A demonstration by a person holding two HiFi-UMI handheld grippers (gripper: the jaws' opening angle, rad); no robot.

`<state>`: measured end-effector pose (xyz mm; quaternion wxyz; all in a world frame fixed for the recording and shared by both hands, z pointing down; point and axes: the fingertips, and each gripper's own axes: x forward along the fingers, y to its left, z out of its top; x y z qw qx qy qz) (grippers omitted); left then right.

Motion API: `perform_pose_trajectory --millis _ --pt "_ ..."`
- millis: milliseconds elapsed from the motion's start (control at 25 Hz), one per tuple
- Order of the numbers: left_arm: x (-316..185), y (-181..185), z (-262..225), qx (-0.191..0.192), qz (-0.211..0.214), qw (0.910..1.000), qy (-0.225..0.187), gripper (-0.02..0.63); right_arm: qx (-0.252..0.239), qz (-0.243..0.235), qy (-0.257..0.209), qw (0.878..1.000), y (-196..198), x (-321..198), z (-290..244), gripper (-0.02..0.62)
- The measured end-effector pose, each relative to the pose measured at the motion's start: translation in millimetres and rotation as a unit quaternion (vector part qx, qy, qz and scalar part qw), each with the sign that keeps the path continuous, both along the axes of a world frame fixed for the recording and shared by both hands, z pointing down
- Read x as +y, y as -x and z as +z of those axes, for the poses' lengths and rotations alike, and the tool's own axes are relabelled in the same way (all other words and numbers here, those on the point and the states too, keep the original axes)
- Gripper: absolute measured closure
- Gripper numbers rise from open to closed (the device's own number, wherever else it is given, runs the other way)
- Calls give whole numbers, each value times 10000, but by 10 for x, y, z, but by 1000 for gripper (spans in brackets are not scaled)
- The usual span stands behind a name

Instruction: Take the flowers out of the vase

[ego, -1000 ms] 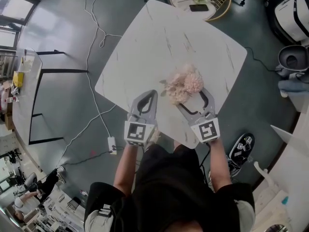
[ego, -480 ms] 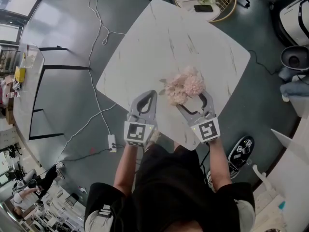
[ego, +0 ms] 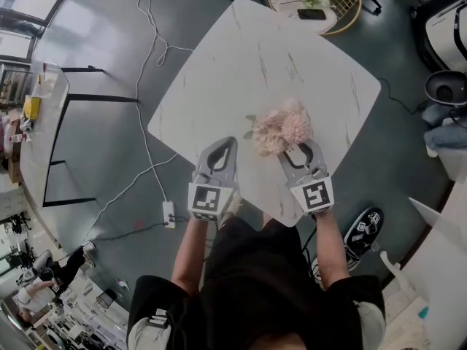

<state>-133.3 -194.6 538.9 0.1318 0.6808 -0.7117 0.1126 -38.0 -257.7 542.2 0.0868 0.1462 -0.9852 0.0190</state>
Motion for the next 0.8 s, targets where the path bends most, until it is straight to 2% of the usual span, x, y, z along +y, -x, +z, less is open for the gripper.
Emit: perform_pose_trajectory --millis 400,800 --pt "87 44 -29 -47 -136 9999 -6 598 160 213 109 9996 -37 -98 54 546" --pt "227 25 -89 -109 -289 9995 -34 598 -27 286 53 9996 -90 -153 -10 566"
